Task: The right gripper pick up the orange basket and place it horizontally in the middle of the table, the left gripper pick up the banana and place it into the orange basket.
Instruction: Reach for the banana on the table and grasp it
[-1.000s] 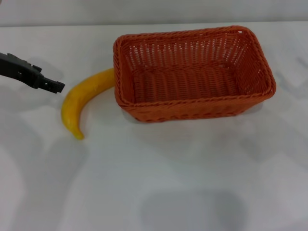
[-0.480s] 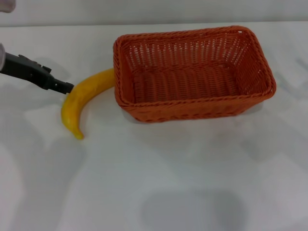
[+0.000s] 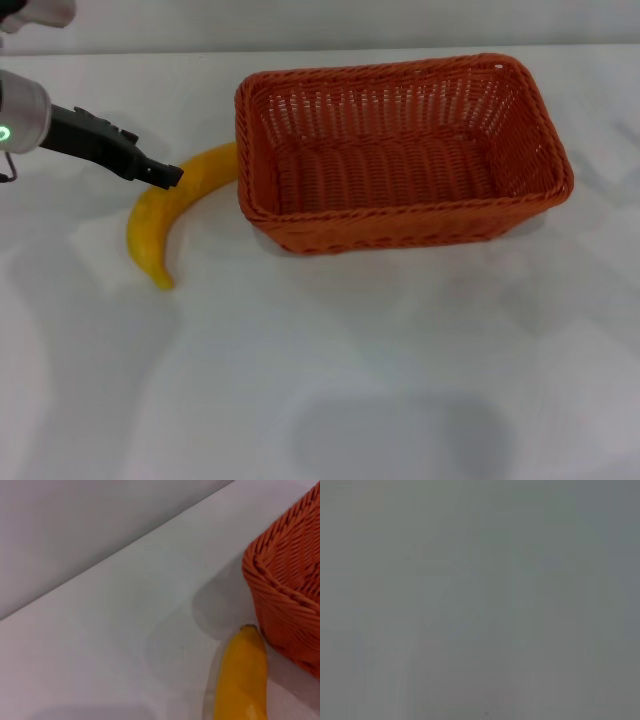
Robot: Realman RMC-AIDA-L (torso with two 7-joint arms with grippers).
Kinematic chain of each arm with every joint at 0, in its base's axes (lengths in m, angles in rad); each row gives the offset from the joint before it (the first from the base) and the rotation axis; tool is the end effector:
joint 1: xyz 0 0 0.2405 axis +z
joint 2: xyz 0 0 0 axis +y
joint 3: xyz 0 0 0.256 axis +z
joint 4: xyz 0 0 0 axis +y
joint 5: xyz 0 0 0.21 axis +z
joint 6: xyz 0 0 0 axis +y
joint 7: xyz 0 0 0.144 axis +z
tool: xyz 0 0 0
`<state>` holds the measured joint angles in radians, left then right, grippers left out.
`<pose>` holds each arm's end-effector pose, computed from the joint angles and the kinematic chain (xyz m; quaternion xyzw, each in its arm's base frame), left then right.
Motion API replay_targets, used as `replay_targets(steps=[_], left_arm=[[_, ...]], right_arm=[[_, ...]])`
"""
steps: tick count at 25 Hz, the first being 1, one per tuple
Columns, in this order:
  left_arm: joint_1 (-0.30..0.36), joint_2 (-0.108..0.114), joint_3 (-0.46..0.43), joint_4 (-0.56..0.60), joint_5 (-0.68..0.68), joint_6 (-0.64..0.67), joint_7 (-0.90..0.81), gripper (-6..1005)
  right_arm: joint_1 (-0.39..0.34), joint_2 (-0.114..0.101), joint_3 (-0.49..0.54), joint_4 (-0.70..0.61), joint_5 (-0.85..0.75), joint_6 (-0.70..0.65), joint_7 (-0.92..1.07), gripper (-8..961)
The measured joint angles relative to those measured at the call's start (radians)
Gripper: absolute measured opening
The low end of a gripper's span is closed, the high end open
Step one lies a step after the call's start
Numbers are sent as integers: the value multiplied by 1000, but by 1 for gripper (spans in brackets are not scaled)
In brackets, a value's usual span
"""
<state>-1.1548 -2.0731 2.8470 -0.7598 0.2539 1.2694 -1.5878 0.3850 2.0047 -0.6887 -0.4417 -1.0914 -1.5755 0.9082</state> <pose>-0.2514 0.4315 0.0412 -0.9158 -0.3036 0.0734 0.2525 0.2911 0.3269 0.0963 -0.7445 0.1176 0.4865 0.4417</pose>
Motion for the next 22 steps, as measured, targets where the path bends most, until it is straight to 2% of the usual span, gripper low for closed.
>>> replay_targets(steps=[22], left_arm=[[46,-2,-1,125,-45,-112,10,838]], right_arm=[[-6,-3,0,0,-1,-12,1,858]])
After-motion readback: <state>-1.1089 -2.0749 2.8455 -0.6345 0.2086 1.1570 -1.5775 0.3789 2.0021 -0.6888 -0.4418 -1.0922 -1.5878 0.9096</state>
